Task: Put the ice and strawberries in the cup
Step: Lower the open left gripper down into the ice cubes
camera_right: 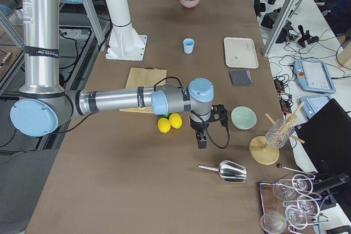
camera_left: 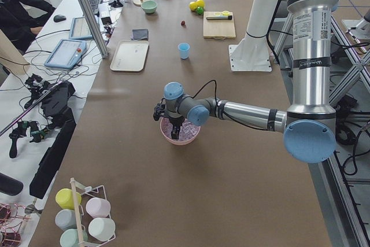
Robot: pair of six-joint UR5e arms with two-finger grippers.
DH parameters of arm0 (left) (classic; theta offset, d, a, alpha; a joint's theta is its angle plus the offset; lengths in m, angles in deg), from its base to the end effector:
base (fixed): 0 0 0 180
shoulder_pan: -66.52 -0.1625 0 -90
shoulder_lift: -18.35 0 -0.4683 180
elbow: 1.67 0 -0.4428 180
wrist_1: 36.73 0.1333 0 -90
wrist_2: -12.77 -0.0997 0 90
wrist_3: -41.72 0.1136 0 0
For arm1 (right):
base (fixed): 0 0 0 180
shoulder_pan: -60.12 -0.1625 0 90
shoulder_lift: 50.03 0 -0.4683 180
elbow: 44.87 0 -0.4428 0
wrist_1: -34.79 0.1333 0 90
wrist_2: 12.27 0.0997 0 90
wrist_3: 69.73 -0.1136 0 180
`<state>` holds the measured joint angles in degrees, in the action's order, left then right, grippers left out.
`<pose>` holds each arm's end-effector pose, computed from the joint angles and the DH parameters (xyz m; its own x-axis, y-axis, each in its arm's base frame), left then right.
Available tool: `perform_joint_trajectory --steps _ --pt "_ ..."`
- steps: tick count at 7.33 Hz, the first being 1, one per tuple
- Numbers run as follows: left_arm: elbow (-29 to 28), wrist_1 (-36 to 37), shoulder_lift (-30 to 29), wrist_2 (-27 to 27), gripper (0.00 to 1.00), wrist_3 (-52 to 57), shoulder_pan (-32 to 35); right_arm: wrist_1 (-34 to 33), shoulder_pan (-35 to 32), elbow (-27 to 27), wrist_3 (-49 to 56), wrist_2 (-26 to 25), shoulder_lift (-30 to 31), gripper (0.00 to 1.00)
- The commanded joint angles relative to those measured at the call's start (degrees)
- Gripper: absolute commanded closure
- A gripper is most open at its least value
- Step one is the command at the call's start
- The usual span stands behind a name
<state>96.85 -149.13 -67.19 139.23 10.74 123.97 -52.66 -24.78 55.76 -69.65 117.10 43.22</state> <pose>0.2325 -0.4866 0.6354 0.7070 0.1739 -0.6855 -0.1373 0.9846 0.1082 0.0142 -0.5293 0.6425 0.7602 -0.1790 0.6246 0.0886 0.9809 0.1733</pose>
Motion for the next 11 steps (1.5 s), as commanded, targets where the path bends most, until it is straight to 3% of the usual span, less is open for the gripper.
perform_joint_trajectory --steps 1,2,3,9,11 --pt "0.10 0.24 0.02 0.27 0.19 0.13 -0.06 0.00 0.00 0.18 0.00 0.00 -0.09 0.00" --pt "0.27 0.33 -0.24 0.27 0.20 0.13 0.03 0.00 0.00 0.18 0.00 0.00 -0.09 0.00" --pt "0.71 0.51 -0.42 0.36 0.30 0.13 0.12 0.00 0.00 0.18 0.00 0.00 -0.09 0.00" --pt "1.76 0.77 -1.21 4.49 0.28 0.22 1.08 0.00 0.09 0.27 -0.09 -0.18 0.00 0.00" --pt "3.34 3.83 -1.21 4.67 0.26 2.84 3.01 0.00 0.26 0.18 -0.17 -0.18 0.00 0.00"
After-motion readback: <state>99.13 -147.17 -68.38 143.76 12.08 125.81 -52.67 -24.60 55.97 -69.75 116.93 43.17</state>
